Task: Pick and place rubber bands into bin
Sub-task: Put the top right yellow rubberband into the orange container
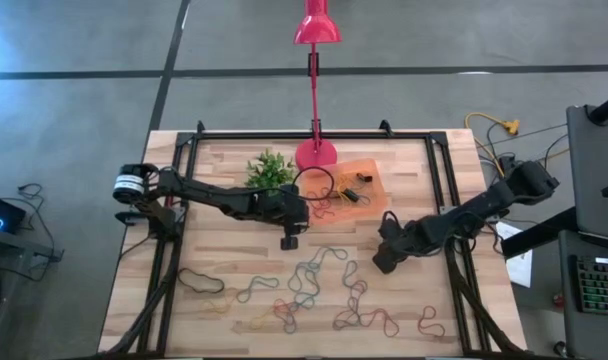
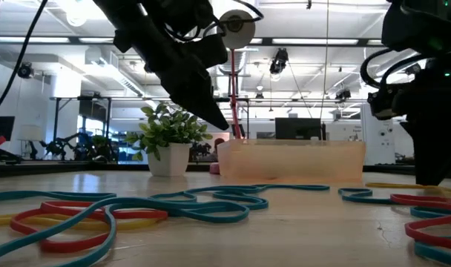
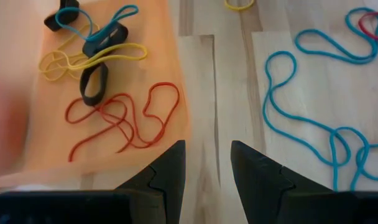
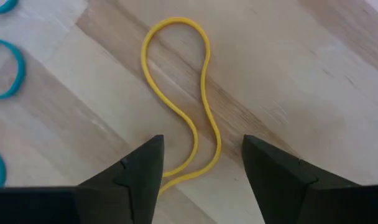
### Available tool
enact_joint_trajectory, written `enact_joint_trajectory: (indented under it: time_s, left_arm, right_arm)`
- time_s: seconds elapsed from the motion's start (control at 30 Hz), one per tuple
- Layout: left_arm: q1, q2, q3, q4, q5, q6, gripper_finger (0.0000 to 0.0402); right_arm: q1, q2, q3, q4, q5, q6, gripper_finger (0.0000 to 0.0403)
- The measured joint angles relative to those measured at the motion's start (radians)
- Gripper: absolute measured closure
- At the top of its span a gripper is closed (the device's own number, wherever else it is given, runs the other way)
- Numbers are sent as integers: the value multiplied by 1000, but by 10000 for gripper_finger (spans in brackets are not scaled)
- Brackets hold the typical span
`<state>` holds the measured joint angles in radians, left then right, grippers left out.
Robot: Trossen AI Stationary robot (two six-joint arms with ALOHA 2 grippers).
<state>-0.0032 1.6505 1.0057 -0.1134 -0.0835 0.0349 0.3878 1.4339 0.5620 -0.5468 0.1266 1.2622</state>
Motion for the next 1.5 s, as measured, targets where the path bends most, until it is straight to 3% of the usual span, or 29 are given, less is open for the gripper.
enact_joint_trajectory:
  time_s: [0.23,0.47,0.73,0.97,1.23,1.5]
  left_arm:
    - [0,0,0,-2,0,-4,288]
    - [0,0,-1,-2,2,-5,288]
    - [0,2,-10,0,2,-6,288]
    - [0,2,-16,0,1,-9,288]
    - [1,2,-34,0,1,-37,288]
    - [1,2,-51,4,1,-55,288]
  right_arm:
    - [1,58,66,-66,-26,5,197]
    - [7,102,136,-195,-145,-12,197]
    - [16,207,177,-212,-113,-53,206]
    - [-2,219,215,-177,18,-212,266]
    - [-59,223,215,-115,24,-320,357]
    - [-66,224,214,-87,38,-421,394]
